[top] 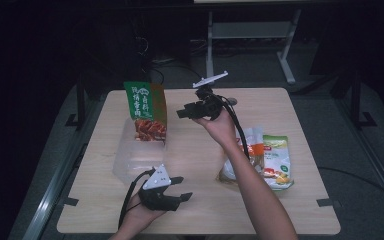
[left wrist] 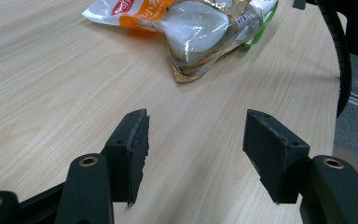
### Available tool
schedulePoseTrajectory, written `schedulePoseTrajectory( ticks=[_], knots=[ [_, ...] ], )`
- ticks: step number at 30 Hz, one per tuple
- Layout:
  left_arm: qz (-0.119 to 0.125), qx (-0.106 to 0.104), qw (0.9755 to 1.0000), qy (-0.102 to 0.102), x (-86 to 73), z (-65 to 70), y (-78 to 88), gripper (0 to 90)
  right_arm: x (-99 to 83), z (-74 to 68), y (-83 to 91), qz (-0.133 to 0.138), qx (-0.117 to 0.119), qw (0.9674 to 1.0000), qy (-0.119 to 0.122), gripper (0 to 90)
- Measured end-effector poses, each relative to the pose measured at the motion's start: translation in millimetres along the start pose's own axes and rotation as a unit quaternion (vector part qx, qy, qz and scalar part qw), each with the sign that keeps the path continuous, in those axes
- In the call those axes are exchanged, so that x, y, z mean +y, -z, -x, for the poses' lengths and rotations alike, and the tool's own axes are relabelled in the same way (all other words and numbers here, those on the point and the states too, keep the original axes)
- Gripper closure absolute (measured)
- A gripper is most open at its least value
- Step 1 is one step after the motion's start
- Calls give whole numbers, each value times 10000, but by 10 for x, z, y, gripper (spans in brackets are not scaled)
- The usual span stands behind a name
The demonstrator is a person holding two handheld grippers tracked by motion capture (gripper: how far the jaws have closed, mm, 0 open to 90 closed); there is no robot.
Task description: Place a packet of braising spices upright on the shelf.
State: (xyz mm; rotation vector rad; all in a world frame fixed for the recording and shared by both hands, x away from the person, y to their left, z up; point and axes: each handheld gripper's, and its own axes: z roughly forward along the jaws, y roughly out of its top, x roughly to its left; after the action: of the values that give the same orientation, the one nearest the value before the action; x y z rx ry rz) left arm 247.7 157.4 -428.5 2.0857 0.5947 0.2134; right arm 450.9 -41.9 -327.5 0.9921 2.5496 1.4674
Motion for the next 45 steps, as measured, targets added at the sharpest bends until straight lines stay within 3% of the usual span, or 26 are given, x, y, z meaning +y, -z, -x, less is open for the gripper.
schedulePoseTrajectory(
  ticks=[19, 23, 45],
  knots=[
    [-7, 11, 10000, -9, -2, 4, -3, 403, -301, 134, 371, -21, -36, 9997, -237, 481],
    [-12, 24, 10000, -21, -2, -4, -1, 398, -355, 154, 414, -151, 6, 9994, -299, 473],
    [17, -78, 9999, 60, 5, 6, -9, 392, -799, 264, 950, -188, -358, 9978, -521, 437]
  ],
)
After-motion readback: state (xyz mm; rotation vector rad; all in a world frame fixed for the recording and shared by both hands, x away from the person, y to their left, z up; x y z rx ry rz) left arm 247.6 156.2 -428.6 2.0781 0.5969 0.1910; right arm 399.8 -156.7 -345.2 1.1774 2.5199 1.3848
